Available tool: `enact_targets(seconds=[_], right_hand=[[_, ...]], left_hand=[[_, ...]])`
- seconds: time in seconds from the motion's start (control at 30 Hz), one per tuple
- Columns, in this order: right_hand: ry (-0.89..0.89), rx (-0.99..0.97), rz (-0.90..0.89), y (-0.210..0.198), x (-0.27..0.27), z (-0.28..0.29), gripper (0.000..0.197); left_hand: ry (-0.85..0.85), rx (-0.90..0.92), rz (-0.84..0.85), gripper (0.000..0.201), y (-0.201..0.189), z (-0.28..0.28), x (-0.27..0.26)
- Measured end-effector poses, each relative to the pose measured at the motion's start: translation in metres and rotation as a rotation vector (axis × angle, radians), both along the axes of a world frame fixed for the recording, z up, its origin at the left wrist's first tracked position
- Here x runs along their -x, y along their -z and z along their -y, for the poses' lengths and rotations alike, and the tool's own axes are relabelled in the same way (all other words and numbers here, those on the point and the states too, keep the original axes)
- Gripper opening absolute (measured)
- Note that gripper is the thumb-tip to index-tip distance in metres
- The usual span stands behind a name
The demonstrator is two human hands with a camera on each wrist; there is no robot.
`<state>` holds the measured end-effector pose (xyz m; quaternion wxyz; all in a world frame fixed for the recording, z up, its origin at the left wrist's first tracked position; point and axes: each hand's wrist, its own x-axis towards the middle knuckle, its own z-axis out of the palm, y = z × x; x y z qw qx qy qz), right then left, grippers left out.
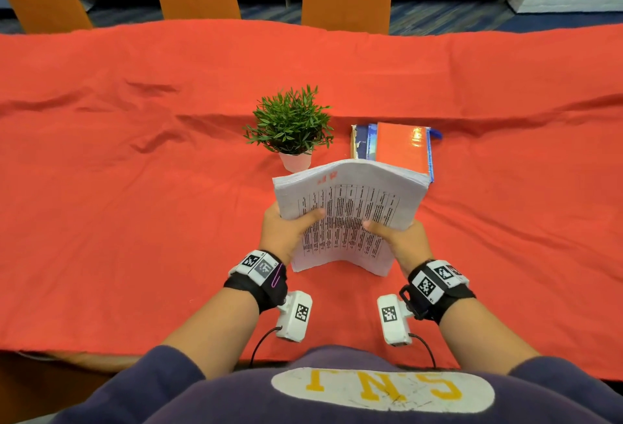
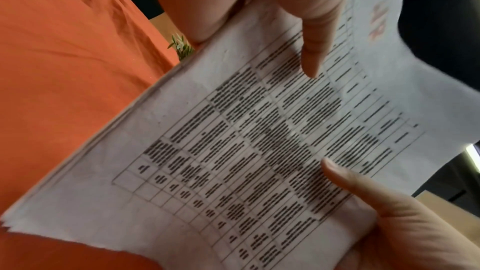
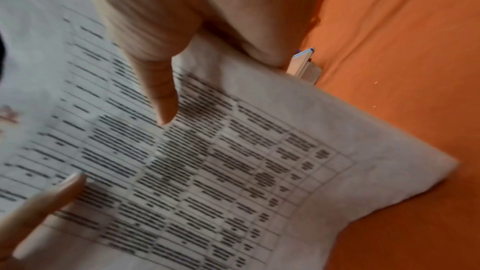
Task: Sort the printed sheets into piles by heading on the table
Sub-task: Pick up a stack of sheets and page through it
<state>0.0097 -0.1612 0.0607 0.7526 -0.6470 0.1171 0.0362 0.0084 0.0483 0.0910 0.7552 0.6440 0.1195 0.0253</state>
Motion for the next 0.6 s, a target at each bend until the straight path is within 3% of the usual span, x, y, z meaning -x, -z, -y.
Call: enact_targets(seconds=[0.17, 0.37, 0.6], right_hand=[[0.002, 0.017, -0.056, 0.011, -0.001, -0.002, 0.034], [0.097, 0.047, -0.041, 0.02, -0.005, -0.008, 0.031], [0.014, 0.152, -0.157, 0.032, 0.002, -0.002, 0.036]], left_hand=[[0.006, -0.046, -0.076, 0.039, 0.02, -0.001, 0.003], [-0.013, -0.057, -0.051, 0.027, 0.023, 0.012, 0.004], [0.03, -0.17, -0.07, 0.028, 0.026, 0.014, 0.008]])
